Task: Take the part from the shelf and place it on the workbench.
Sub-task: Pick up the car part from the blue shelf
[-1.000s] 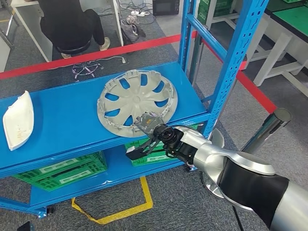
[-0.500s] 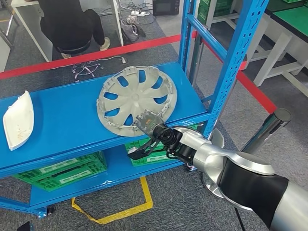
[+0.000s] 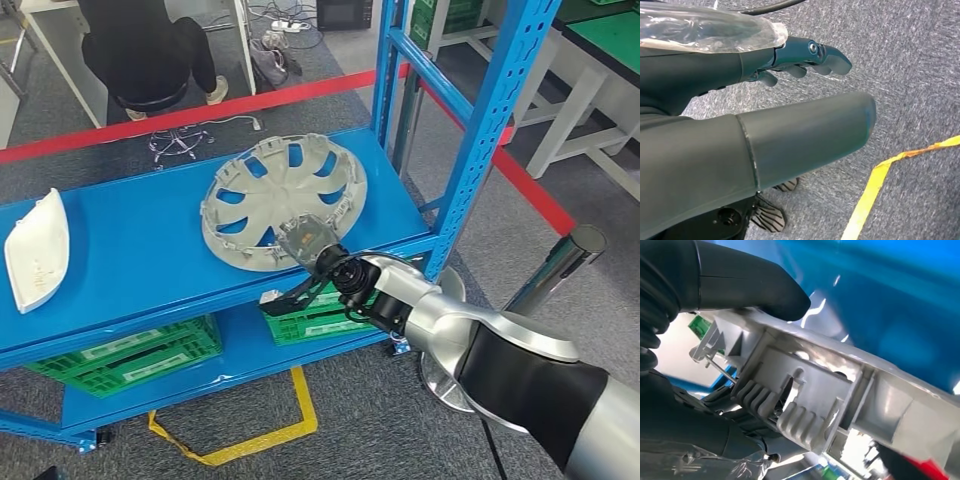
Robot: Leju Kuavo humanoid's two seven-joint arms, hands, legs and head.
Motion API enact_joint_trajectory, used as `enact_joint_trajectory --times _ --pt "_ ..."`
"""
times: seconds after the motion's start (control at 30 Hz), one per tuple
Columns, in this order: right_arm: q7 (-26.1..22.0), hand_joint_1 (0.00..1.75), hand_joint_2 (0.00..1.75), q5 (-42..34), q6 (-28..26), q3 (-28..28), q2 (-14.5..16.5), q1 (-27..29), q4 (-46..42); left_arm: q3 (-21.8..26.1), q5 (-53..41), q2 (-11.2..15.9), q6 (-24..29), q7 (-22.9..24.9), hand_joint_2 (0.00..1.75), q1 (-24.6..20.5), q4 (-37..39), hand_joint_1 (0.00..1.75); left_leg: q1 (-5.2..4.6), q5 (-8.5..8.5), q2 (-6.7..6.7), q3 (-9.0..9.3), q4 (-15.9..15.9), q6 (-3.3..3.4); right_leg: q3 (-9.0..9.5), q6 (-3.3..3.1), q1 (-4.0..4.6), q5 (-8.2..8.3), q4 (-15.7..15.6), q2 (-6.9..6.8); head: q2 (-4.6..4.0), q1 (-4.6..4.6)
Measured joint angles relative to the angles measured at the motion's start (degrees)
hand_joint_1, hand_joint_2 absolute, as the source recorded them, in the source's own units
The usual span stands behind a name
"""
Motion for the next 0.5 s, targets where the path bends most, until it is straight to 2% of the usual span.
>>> enact_joint_trajectory --times 0.23,0.5 --pt "1.8 1.75 1.75 3.0 -1.2 -3.0 -0.4 -0.5 -7.1 0.0 0.8 -0.1 0.7 -0.5 0.0 0.3 0.0 0.0 0.0 0.0 0.01 -0.03 0.0 0.0 -0.04 0.0 0.0 -0.01 0.0 0.01 0.0 0.0" --pt "1.9 1.75 1.75 3.2 -1.8 -5.0 -0.8 -0.7 -12.9 0.0 0.9 -0.2 0.9 -0.5 0.0 0.3 0.0 0.0 0.0 0.0 0.0 -0.07 0.0 0.0 -0.07 0.0 0.0 0.0 0.0 0.01 0.0 0.01"
